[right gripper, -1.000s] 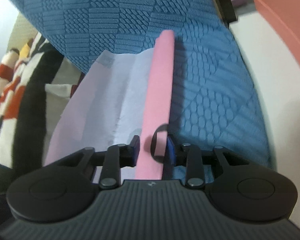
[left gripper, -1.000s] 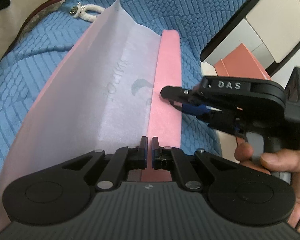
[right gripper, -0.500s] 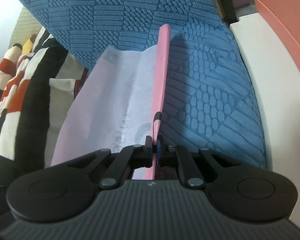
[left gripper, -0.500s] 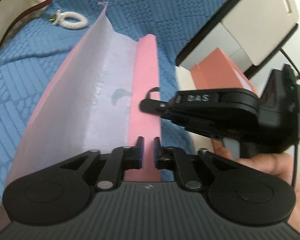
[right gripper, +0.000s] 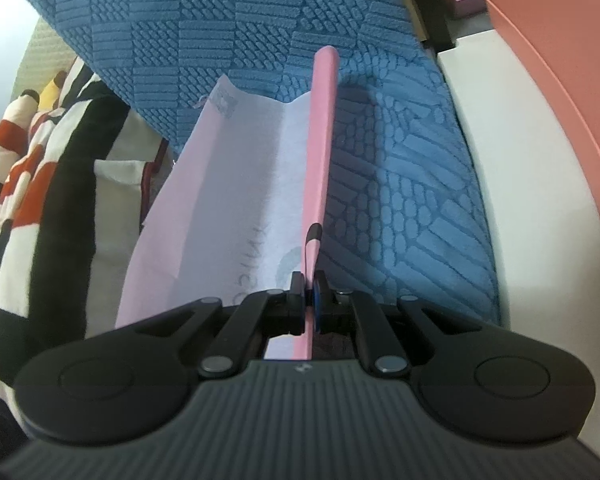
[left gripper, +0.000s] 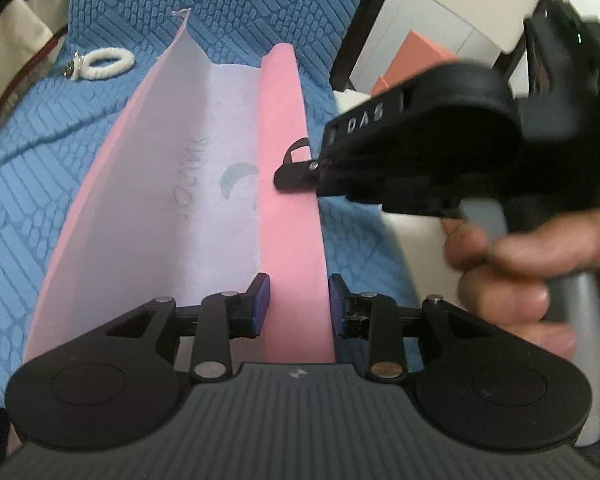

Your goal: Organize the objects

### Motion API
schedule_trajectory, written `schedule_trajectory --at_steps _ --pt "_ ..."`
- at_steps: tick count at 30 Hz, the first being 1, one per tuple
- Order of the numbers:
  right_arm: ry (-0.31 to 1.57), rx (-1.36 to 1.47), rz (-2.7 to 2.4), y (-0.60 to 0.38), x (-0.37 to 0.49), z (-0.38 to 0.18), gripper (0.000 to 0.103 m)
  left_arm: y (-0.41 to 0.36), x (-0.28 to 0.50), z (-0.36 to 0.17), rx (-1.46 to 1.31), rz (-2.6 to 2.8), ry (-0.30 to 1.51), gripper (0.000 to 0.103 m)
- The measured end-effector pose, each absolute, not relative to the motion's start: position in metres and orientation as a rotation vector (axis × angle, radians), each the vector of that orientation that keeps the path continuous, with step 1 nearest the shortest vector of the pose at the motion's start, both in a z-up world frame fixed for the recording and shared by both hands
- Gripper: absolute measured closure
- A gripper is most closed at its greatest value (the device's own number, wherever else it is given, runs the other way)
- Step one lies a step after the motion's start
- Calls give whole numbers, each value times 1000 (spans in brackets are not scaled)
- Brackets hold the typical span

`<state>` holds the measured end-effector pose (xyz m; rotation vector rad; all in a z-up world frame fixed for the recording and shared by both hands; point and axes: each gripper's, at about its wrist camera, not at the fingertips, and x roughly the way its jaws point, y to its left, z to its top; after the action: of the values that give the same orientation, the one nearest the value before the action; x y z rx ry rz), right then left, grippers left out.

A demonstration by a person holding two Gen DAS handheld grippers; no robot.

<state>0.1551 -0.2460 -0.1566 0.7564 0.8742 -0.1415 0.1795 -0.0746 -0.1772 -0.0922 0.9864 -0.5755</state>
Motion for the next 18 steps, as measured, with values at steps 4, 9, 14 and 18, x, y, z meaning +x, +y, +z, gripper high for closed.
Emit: schedule_trajectory --at_steps 4,9,14,18 --pt "872 762 -148 -250 152 -156 96 -75 180 -178 -101 -576 986 72" --pt "853 752 -136 -252 150 -151 93 -65 183 -178 -165 -578 984 83" --pt "818 694 -113 -249 151 -139 93 -53 191 -180 -276 -569 1006 90" --pt "805 638 -118 -244 154 -130 92 -41 199 -183 -363 -558 1037 91"
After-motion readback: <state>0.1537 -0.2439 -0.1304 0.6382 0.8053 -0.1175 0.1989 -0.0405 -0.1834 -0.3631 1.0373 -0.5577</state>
